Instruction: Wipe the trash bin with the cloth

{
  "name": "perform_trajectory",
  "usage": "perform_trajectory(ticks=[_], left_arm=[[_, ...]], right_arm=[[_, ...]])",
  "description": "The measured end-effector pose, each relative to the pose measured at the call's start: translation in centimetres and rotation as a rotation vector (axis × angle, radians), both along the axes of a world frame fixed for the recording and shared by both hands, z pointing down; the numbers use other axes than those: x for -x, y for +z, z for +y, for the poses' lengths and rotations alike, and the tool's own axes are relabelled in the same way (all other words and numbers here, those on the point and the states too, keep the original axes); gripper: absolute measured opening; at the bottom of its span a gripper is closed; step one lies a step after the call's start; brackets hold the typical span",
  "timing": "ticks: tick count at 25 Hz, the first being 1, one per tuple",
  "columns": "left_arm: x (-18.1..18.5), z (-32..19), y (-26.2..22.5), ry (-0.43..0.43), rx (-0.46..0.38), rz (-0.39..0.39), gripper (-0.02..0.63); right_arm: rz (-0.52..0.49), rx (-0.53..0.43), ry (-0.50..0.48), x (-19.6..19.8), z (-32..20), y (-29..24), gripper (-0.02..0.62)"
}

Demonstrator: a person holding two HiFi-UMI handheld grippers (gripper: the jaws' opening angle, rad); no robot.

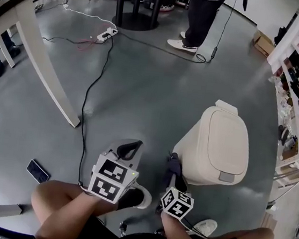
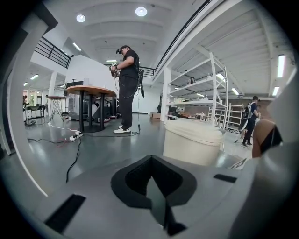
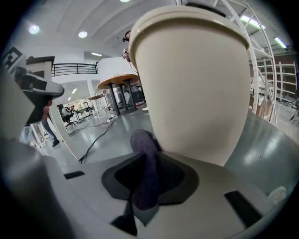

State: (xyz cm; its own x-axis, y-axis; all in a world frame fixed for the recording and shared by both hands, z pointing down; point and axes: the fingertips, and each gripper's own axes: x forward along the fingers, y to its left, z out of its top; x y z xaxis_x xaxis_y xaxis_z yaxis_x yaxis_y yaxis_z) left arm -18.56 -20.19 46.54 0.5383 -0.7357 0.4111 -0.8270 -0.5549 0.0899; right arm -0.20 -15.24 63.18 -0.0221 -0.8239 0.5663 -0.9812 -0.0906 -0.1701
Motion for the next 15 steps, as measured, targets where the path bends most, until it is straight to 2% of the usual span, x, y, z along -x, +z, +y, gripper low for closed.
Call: perform_trajectory(ticks=[15], left_arm=[[0.2,-1.1,1.5,0.0,0.014,-0.043,-0.003]], right_arm=[[-0.016,0.107,0.019,-0.4,-0.6,6.1,0.08]])
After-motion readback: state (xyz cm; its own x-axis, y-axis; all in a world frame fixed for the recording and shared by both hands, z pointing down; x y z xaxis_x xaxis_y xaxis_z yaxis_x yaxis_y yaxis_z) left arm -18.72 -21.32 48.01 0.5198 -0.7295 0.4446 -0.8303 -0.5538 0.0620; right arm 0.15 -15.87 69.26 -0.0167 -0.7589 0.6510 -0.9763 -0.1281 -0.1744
